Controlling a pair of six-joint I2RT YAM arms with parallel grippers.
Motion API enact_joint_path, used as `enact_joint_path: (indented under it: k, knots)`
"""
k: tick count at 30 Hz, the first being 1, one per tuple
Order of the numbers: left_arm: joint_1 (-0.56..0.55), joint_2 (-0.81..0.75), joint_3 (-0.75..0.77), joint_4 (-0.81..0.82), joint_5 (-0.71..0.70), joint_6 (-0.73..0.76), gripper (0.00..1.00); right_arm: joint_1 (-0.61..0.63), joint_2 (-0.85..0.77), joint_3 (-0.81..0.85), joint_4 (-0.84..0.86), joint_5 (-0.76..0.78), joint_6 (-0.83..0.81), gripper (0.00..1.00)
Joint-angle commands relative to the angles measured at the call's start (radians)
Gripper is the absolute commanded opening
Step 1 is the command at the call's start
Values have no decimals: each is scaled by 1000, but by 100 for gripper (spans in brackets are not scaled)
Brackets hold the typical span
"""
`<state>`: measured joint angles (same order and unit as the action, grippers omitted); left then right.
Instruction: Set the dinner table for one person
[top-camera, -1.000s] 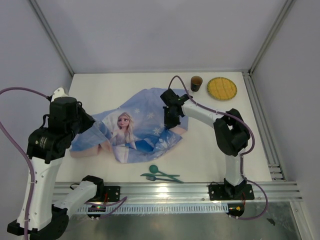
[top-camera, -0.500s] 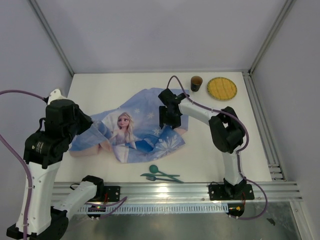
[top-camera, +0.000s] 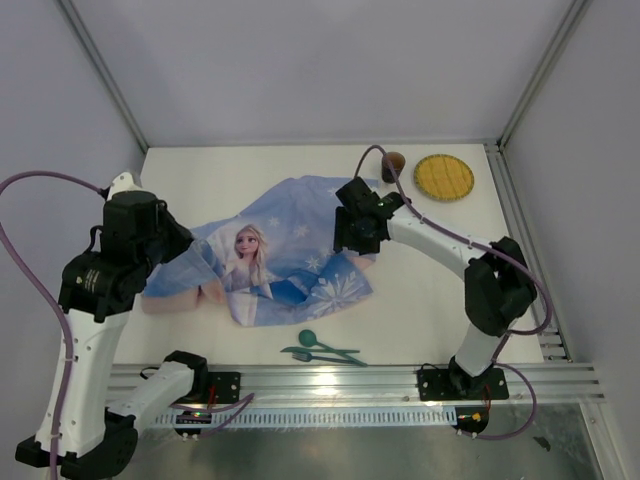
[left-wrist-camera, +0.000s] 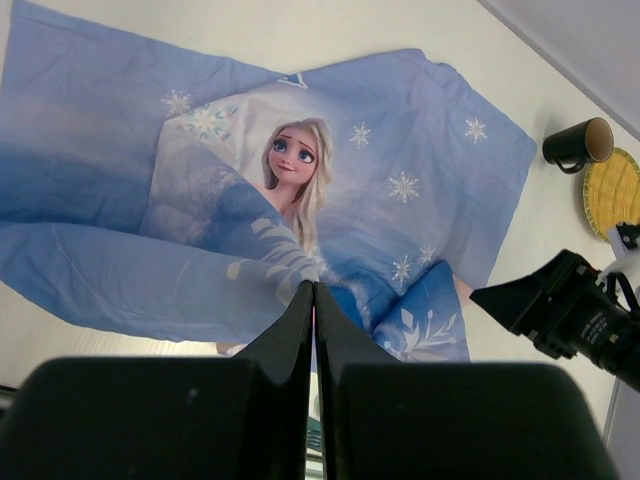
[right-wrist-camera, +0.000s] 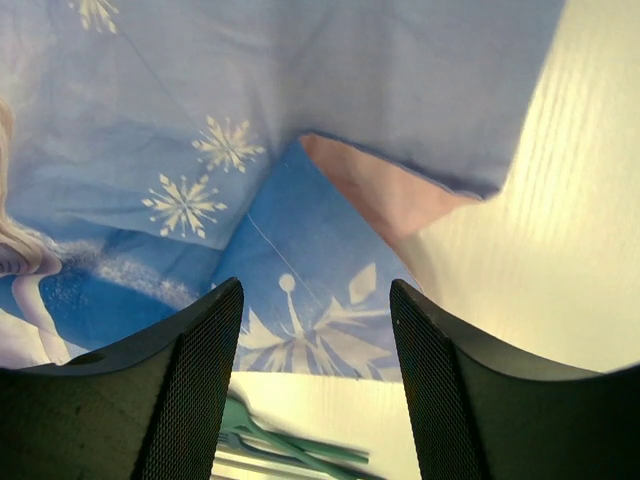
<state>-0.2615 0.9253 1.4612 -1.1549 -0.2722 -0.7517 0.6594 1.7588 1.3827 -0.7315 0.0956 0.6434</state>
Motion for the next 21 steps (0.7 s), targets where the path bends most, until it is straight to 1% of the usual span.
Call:
enact_joint_path:
  k: [1, 5, 8, 12, 18, 19, 21]
  knots:
    - [1, -2, -5, 57, 10, 11, 0, 5, -90, -77, -51, 44, 134, 65]
    - [1, 4, -6, 63, 17, 14, 0, 5, -172, -244, 13, -19, 247, 65]
    - [1, 17, 1, 57, 24, 20, 0, 5, -186, -301, 43, -37, 289, 65]
    - [1, 29, 16, 38, 31, 40, 0, 5, -185, -358, 90, -80, 327, 65]
    - [1, 55, 42, 32, 47, 49, 0, 3, -191, -418, 149, -80, 360, 64]
    - [1, 63, 44, 34, 54, 49, 0, 5, -190, -422, 159, -117, 360, 63]
    - [1, 67, 48, 31, 57, 48, 0, 5, -186, -433, 182, -122, 358, 58]
